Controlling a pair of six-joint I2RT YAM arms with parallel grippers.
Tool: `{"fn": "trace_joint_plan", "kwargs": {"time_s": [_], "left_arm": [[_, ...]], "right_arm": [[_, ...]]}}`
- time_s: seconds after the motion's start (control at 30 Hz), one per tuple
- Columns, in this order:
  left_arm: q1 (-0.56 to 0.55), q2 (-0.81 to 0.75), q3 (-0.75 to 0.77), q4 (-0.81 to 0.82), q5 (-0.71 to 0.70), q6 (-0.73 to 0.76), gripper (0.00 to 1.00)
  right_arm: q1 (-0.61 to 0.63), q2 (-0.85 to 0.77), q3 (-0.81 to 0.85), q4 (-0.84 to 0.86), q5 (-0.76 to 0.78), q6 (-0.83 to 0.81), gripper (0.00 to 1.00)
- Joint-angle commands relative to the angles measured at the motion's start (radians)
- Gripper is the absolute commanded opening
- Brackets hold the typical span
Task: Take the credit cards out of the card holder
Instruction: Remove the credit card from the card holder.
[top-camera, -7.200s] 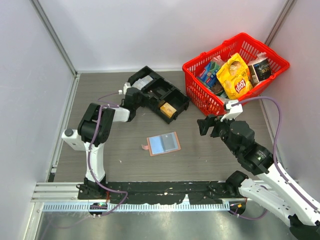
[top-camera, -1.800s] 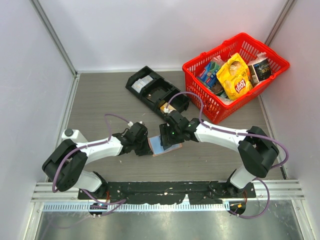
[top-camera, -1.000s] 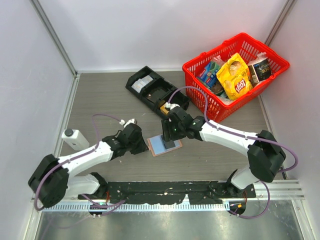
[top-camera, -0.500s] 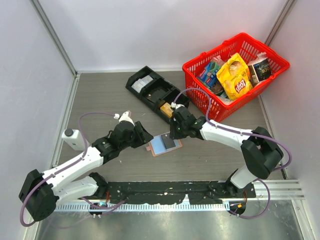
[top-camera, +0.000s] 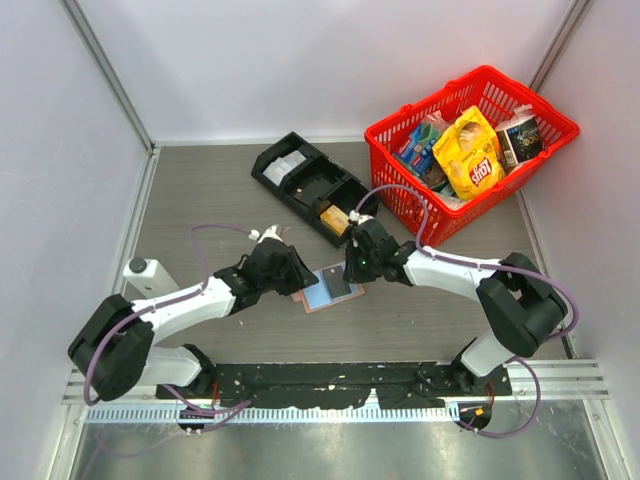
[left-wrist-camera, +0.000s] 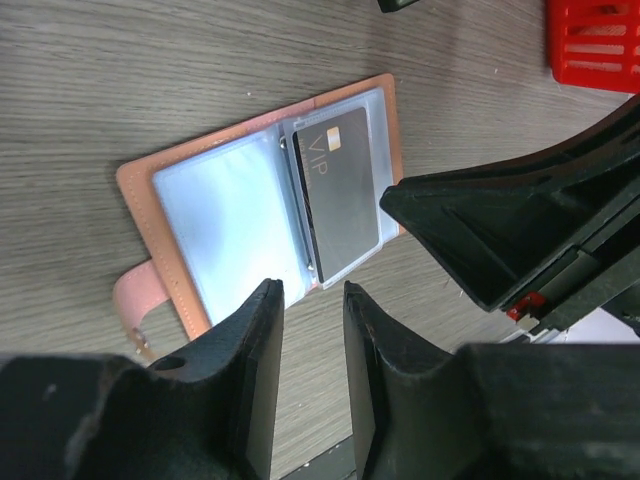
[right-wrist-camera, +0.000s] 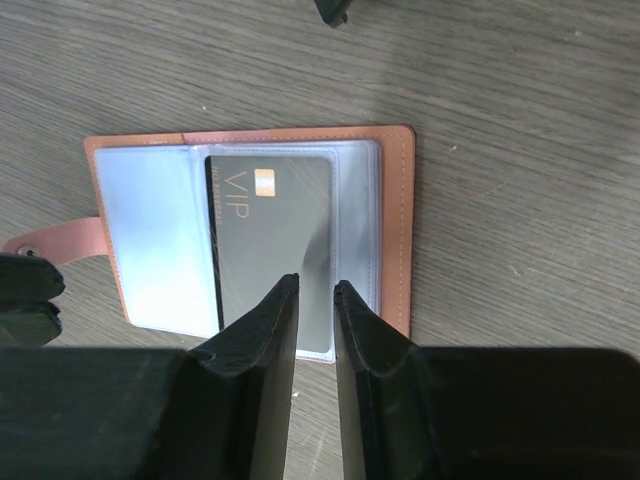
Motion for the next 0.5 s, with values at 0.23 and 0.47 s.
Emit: {"fn": "trace_joint_plan", "kwargs": {"time_s": [0.23, 0.47], "left_arm": [[-0.003, 0.154, 0.019, 0.256, 0.081, -0.062, 0.32], [-0.003, 0.218, 0.033, 0.276, 0.099, -0.072, 0.34]], "right_arm": [[-0.013, -0.021, -0.070, 0.127, -0.036, -0.003, 0.23], [-0.020, -0.027, -0.070, 0.131, -0.041, -0.001, 0.23]]}}
